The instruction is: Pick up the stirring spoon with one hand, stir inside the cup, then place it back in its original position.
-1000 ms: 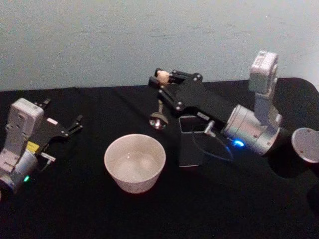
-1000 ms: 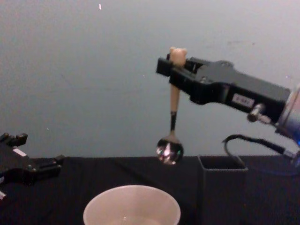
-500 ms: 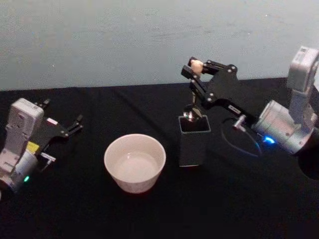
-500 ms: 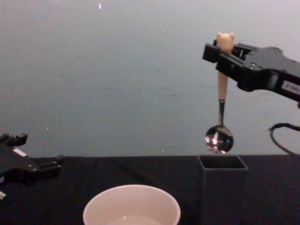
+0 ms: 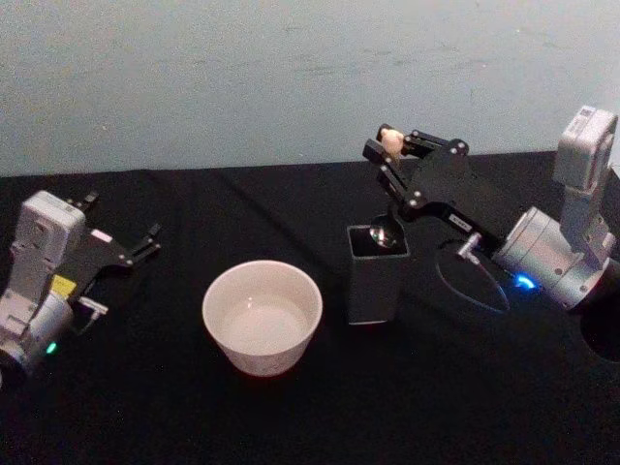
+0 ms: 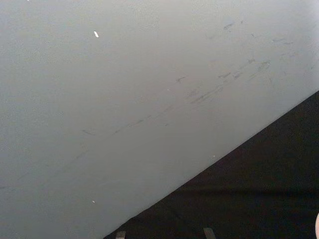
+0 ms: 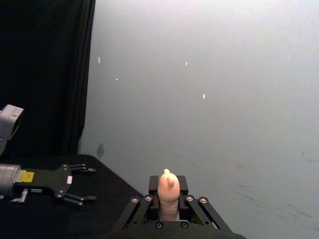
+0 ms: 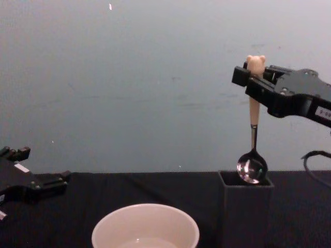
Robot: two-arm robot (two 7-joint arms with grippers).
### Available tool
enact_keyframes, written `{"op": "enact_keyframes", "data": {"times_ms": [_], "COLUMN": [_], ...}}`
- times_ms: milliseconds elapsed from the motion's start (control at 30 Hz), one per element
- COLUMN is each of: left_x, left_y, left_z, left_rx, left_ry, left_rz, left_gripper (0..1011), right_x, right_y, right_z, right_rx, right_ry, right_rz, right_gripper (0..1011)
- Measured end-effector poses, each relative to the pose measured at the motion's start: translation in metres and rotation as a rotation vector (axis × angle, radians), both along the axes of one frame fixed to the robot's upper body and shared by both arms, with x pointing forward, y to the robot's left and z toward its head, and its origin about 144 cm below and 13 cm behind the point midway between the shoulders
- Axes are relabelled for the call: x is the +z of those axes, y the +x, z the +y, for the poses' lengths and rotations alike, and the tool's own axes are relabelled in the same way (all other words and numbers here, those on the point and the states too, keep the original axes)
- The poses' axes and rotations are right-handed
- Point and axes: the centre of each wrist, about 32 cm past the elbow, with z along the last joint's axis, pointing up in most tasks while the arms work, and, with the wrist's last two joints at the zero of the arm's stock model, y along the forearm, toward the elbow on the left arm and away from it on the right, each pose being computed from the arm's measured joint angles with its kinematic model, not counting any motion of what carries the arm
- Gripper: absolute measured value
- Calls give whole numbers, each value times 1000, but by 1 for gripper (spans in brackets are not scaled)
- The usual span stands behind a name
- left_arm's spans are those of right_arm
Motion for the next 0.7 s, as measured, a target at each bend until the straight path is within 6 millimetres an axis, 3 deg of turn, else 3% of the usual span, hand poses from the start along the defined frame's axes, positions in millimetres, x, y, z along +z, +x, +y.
{"op": "enact_keyframes", "data": {"times_ms": [700], "left_x": [0], "left_y": [0], "left_z": [0], "left_rx": [0], "left_ry": [0], "left_rz": [0], "left_gripper": [1001], "right_x": [-28], "right_y": [-1], "right_z": [13], "right_rx": [-64], "right_ry": [43], "right_rz": [107], "right_gripper": [210]}}
